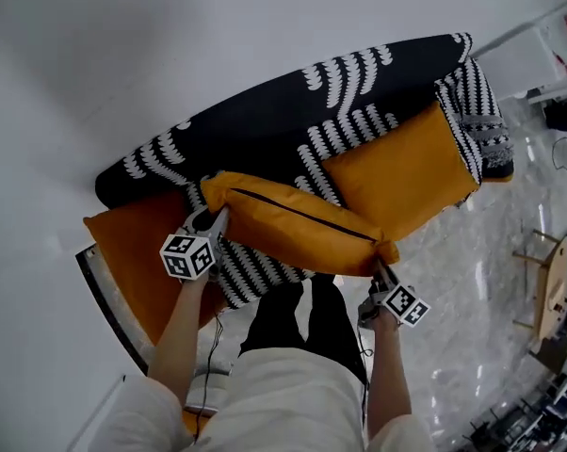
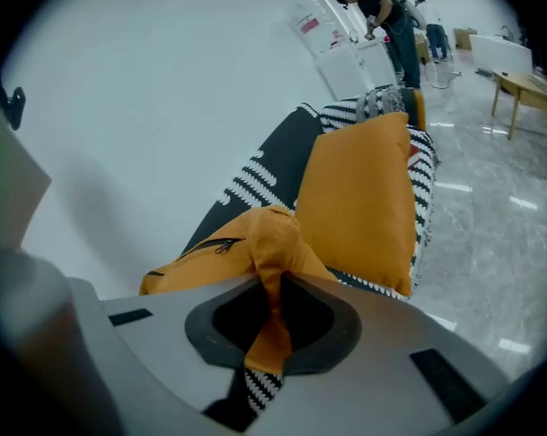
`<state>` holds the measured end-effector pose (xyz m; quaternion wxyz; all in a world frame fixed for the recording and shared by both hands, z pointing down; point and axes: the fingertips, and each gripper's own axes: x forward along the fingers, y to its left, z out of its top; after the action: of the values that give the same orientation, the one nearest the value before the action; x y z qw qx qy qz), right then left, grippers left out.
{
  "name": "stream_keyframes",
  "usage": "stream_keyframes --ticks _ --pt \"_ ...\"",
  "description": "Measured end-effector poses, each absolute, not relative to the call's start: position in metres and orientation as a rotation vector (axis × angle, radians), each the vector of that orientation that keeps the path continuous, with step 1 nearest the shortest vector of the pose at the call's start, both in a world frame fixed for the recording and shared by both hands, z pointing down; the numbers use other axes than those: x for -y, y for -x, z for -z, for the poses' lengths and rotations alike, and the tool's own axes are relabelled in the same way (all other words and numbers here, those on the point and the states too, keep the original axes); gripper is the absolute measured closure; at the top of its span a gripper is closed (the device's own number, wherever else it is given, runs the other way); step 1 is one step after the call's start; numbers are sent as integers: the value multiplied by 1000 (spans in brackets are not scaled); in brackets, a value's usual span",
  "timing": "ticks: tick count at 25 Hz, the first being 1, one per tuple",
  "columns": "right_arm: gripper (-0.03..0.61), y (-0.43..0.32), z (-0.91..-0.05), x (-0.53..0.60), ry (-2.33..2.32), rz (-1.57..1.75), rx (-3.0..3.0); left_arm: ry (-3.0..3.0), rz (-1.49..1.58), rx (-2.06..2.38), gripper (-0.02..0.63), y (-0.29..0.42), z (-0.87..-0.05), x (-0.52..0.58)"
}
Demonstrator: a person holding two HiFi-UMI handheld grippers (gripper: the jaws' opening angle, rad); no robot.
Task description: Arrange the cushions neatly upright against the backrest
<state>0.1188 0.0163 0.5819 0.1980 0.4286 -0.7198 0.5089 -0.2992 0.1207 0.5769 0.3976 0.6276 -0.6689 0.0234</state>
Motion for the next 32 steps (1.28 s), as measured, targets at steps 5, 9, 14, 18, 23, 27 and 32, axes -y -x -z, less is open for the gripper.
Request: stream_keyframes --ticks 5,9,14,18,23,27,32 --pt "541 -45 -572 20 -982 -1331 2138 -1440 32 1851 522 342 -561 -172" --pt "541 14 -561 41 -846 -1266 2199 -1326 91 1923 522 369 -553 -209" --pt "541 91 -558 70 -645 -1178 2229 -1155 137 1996 522 380 -551 -254" --pt "541 144 -560 90 -555 -1128 2242 -1088 146 2023 522 403 -562 -261" --pt "541 197 -576 107 -428 -1048 2232 -973 166 2047 520 429 -583 -262" --pt "540 224 -591 118 -374 -1001 2220 -930 142 2034 520 440 -597 -260" --pt "540 240 -603 129 -338 -1003 2215 -908 112 2026 520 453 -606 -250"
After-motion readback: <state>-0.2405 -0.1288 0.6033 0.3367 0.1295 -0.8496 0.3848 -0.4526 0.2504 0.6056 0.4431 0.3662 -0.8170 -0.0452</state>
